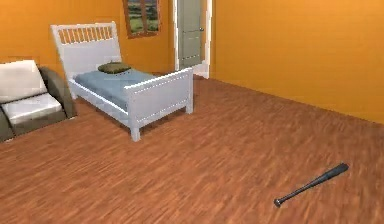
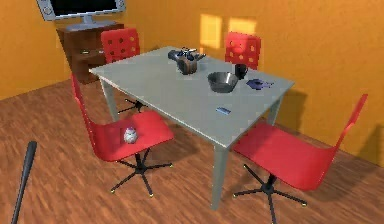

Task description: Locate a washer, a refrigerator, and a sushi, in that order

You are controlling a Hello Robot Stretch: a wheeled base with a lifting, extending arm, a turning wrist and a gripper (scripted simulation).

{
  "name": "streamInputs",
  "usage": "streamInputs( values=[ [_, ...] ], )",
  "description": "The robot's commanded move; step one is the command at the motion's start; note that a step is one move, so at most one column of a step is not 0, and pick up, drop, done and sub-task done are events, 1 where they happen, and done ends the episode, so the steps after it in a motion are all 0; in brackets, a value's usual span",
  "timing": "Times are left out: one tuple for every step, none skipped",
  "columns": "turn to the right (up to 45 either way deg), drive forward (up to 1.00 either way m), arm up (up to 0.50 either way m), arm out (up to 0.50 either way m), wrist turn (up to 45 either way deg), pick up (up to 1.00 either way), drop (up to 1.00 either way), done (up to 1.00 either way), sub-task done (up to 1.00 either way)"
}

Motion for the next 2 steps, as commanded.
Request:
streamInputs(
  values=[
    [3.0,0.0,0.0,0.0,0.0,0.0,0.0,0.0,0.0],
    [0.0,1.0,0.0,0.0,0.0,0.0,0.0,0.0,0.0]
  ],
)
